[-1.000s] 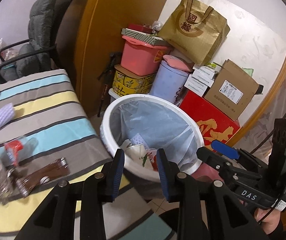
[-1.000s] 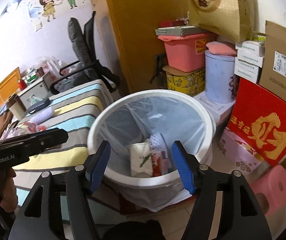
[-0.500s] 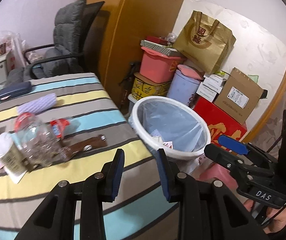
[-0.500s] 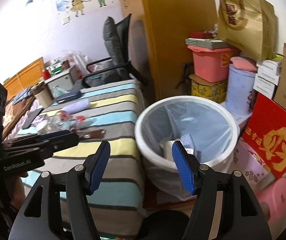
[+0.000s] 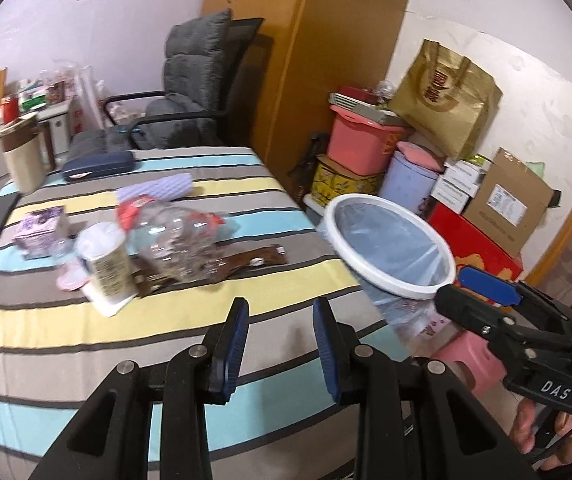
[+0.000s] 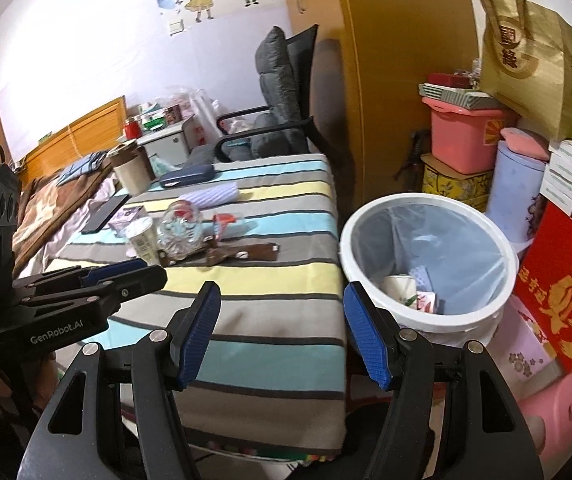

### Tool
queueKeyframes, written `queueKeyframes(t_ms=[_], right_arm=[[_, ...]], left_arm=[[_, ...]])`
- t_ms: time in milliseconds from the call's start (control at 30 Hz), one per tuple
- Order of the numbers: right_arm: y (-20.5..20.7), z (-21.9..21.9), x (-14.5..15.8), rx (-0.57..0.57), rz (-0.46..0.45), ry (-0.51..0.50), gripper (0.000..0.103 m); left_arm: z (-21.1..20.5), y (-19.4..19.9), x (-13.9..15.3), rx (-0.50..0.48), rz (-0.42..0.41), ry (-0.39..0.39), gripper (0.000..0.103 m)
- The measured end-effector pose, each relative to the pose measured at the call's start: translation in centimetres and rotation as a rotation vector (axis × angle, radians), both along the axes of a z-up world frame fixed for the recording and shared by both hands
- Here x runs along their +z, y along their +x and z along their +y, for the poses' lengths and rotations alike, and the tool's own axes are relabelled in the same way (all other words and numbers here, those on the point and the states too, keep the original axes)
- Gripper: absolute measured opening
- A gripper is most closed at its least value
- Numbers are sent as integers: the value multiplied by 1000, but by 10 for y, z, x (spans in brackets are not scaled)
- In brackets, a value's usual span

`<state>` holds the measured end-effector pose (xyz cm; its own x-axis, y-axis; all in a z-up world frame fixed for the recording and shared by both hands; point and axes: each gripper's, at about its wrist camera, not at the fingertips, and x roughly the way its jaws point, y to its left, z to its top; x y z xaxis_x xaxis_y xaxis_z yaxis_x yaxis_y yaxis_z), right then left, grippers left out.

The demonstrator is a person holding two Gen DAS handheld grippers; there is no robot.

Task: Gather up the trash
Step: 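Move both tools back over the table toward the bottle and yogurt cup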

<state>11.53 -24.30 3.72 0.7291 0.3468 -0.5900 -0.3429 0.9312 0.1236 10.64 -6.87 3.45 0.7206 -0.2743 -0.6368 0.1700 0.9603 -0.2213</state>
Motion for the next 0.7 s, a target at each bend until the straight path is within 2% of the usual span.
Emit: queueKeyframes(t_ms=[700], right_arm=[[-11, 44, -1, 84, 4, -16, 66]], left_arm=[[44, -30, -7, 118, 4, 27, 33]])
